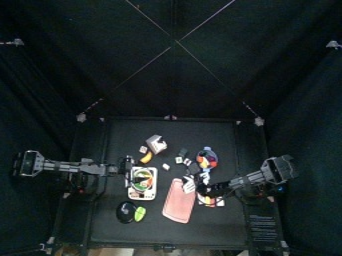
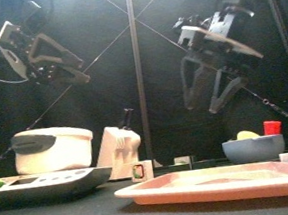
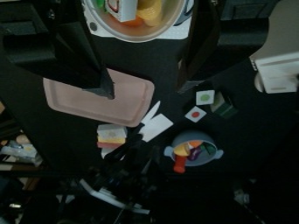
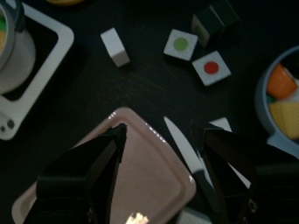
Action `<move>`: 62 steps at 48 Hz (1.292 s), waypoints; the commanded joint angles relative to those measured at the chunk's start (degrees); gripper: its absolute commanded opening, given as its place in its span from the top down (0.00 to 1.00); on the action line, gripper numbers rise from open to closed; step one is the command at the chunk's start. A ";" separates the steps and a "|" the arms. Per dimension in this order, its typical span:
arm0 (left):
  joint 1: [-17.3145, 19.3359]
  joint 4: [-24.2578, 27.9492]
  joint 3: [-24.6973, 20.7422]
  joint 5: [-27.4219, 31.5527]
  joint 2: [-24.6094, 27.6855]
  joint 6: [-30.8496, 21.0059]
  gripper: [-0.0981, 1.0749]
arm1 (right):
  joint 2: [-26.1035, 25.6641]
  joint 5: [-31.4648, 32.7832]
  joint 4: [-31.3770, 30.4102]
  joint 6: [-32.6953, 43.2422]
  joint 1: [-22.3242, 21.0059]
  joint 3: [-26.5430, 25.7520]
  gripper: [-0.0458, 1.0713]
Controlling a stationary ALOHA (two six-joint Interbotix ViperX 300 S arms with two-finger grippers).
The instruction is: Grab white sushi piece to right of stove
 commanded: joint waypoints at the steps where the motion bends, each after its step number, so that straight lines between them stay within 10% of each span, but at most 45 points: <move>1: 0.09 -0.44 -0.26 -0.26 -1.05 0.09 0.12 | 0.70 -5.98 -4.22 -0.09 -2.55 -2.20 0.13; 16: 0.18 -0.53 0.09 -0.09 -0.62 0.18 0.12 | 6.50 -10.37 -14.24 -0.18 -7.29 -6.86 0.13; 62: 0.00 -2.29 1.05 0.00 -0.62 0.09 0.12 | 17.14 -15.12 -16.17 -0.18 -11.34 -10.90 0.14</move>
